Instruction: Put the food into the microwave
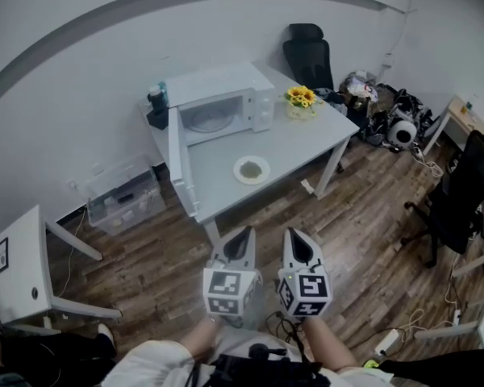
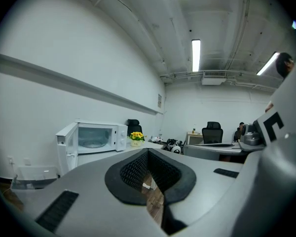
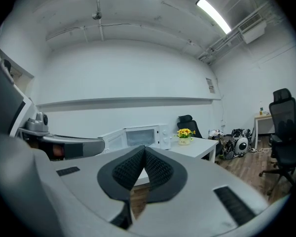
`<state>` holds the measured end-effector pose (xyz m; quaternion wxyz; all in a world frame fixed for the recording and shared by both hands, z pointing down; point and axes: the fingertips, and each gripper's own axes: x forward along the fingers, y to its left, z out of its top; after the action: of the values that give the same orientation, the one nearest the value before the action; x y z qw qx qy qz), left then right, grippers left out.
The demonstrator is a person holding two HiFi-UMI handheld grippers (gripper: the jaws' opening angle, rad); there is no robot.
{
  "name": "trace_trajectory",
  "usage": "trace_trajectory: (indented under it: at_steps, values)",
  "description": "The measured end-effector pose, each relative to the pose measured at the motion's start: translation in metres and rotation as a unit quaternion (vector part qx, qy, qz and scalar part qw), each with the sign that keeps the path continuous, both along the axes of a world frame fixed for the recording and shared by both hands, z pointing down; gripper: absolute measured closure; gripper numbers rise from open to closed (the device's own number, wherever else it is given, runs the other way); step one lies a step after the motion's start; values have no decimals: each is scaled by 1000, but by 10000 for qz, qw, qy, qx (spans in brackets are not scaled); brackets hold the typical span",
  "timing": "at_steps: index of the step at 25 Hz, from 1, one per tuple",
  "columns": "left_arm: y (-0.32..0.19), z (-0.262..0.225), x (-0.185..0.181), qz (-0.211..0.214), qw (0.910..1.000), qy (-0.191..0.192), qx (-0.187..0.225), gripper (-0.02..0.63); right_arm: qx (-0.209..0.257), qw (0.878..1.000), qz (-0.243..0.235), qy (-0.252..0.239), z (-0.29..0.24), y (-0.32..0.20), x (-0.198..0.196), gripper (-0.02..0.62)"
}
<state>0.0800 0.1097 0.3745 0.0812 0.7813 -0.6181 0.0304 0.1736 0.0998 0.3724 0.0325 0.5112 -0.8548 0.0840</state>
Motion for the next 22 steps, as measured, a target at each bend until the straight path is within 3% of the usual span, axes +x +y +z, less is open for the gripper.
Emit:
trace_trajectory:
  at_steps: [22]
  values:
    - [-188, -12, -34, -320, 9994, 24, 108, 595, 217, 9984, -516, -22, -18, -192, -51, 572]
